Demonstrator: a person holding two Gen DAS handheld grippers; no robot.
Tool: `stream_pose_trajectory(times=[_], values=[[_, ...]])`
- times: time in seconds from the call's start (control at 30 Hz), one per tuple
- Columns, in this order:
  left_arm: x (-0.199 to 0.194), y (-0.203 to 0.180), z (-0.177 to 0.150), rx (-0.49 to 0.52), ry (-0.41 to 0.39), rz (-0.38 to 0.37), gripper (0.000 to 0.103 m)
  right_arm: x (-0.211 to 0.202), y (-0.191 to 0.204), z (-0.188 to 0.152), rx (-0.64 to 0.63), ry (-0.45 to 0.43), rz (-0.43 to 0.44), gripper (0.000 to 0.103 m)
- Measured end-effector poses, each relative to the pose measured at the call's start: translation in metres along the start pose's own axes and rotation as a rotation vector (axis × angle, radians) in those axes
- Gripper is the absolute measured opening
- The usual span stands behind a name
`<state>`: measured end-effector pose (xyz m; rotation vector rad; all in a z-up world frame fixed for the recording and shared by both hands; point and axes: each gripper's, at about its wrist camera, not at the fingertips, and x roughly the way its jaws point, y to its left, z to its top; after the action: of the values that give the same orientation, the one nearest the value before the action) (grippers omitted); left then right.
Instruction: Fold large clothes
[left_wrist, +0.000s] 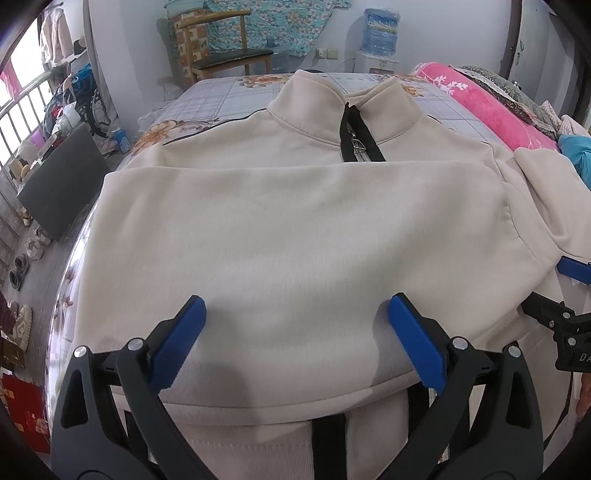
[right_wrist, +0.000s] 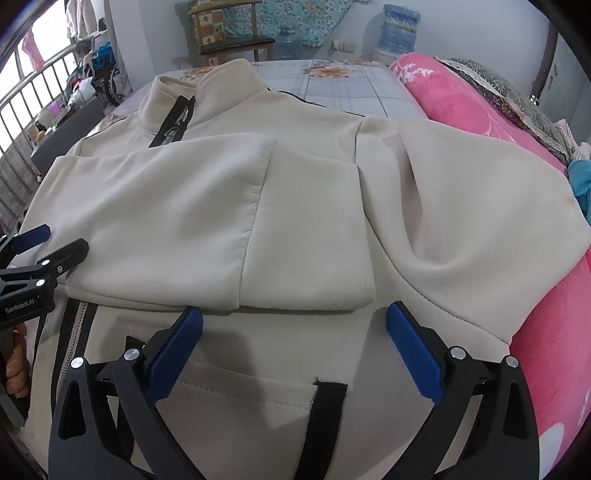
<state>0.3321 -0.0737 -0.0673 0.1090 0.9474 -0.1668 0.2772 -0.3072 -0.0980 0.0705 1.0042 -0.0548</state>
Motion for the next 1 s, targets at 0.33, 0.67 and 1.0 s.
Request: stream_pose_trajectory(times=[0.33,0.67,1.0], values=[[-0.001,-0.001,-0.001,0.005,0.0,0.002,0.096,0.0,0.0,-0.002,0.005,-0.022,0.001,0.097],[-0.004,-0.003,0.006,0.038,0.042,0.004,0.096,0.0,0.0,-0.003,0.005,-0.025,0.002,0.097],[-0.007,-0.032,0.006,0.148,0.002,0.039,0.096,-0.002,0.0,-0.006,0.002,-0.038,0.008,0.097]])
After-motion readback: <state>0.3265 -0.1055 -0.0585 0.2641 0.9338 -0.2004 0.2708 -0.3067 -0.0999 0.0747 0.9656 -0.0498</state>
